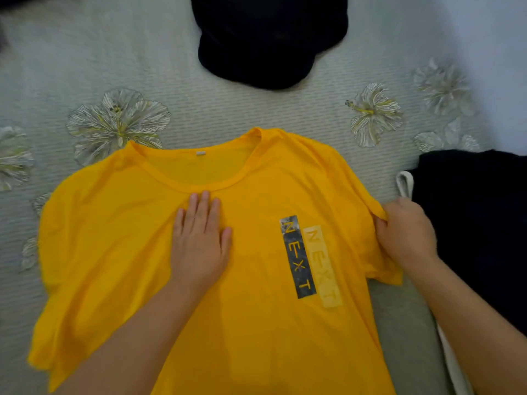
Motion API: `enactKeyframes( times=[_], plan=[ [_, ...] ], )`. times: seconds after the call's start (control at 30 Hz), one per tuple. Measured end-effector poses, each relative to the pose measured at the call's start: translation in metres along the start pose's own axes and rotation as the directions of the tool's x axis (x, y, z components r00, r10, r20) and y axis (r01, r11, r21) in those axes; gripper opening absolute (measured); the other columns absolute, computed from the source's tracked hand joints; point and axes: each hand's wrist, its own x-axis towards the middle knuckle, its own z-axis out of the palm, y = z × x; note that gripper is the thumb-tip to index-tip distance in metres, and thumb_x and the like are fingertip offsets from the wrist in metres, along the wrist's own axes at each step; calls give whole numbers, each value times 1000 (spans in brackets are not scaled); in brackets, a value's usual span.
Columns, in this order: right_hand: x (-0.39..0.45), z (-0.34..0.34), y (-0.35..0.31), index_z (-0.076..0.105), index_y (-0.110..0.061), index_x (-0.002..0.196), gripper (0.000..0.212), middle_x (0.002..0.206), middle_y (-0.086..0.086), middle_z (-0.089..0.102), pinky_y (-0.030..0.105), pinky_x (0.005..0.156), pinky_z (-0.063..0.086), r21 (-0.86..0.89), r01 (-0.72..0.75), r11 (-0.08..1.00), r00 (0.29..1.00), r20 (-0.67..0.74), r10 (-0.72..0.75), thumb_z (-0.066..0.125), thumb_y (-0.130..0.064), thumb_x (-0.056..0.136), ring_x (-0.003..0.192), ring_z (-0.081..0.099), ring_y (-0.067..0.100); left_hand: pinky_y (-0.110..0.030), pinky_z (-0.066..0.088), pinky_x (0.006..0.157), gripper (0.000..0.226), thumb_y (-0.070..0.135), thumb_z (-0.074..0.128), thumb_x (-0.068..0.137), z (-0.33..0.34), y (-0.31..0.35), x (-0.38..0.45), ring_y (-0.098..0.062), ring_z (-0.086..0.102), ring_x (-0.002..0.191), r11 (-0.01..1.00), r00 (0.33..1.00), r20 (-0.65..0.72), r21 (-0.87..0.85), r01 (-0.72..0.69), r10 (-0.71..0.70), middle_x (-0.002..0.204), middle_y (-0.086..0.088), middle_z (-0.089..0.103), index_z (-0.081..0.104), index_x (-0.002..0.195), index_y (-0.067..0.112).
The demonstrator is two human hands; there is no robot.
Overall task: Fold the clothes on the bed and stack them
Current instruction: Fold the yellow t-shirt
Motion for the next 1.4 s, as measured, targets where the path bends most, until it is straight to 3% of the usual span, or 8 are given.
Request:
enactKeyframes(
  times=[0.17, 0.27, 0.4, 0.6, 0.73, 0.83, 1.2, 1.4],
  plan=[
    [32, -39, 14, 54, 5, 100, 20, 97, 28, 59, 32, 65, 31, 259, -147, 955, 924, -308, 226, 51, -11, 89, 91, 55, 40, -47, 14, 110, 74, 45, 18, 81, 2, 0, -1, -37, 26, 135, 999, 1000, 20, 46, 19, -20, 143, -23, 33, 38, 135, -1],
    [40, -43, 15, 49, 1, 120, 45, 115, 22, 56, 37, 83, 37, 194, -219, 956, 960, -131, 246, 58, -28, 88, 109, 49, 36, -48, 14, 110, 75, 45, 17, 81, 2, 3, -1, -37, 26, 135, 998, 999, 24, 60, 27, -29, 143, -23, 32, 38, 135, -2],
    [24, -24, 17, 63, 2, 100, 35, 117, 22, 49, 43, 90, 32, -137, -237, 962, 971, -57, 231, 56, -30, 87, 110, 40, 38, -39, 3, 112, 82, 50, 7, 76, 2, 4, 0, -29, 16, 140, 996, 998, 37, 78, 45, -48, 149, -16, 22, 29, 140, 4],
    [4, -40, -5, 45, -7, 80, 10, 68, 3, 48, 32, 64, 33, 349, -169, 922, 950, -193, 247, 55, -6, 82, 69, 50, 28, -38, 2, 112, 81, 50, 7, 76, 2, 4, 1, -29, 17, 140, 996, 998, 30, 71, 50, -52, 149, -16, 23, 30, 140, 4],
    [-42, -46, -68, 51, -13, 111, 37, 93, -7, 48, 19, 72, 34, 448, 72, 891, 997, -69, -46, 68, -14, 79, 85, 47, 12, -38, 3, 111, 79, 49, 10, 78, 2, 3, 0, -30, 20, 139, 997, 999, 31, 63, 42, -44, 148, -16, 26, 32, 139, 4],
    [-85, -33, -92, 43, -11, 132, 61, 115, -10, 46, 5, 89, 28, 522, 332, 786, 893, 94, -441, 66, -29, 79, 105, 40, -3, -45, 13, 109, 75, 45, 18, 79, 1, 3, 1, -36, 29, 134, 999, 999, 32, 35, 37, -38, 143, -21, 34, 40, 134, -1],
    [-111, 35, -20, 70, -1, 91, 48, 82, 17, 65, 43, 60, 49, 124, 184, 975, 964, -218, -154, 89, -12, 49, 77, 62, 34, -43, 8, 111, 88, 57, 18, 71, -9, 4, 1, -33, 17, 139, 996, 998, 47, -71, 47, -44, 147, -20, 26, 38, 135, 1],
    [-104, 48, -24, 69, -6, 65, 15, 77, 18, 63, 35, 69, 39, 300, 312, 901, 883, -442, -158, 55, -6, 68, 83, 40, 20, -58, 41, 87, 48, 34, 47, 76, -18, 29, -7, -49, 55, 104, 877, 877, 4, 23, -481, 481, 114, -31, 57, 68, 101, -1]
  ],
)
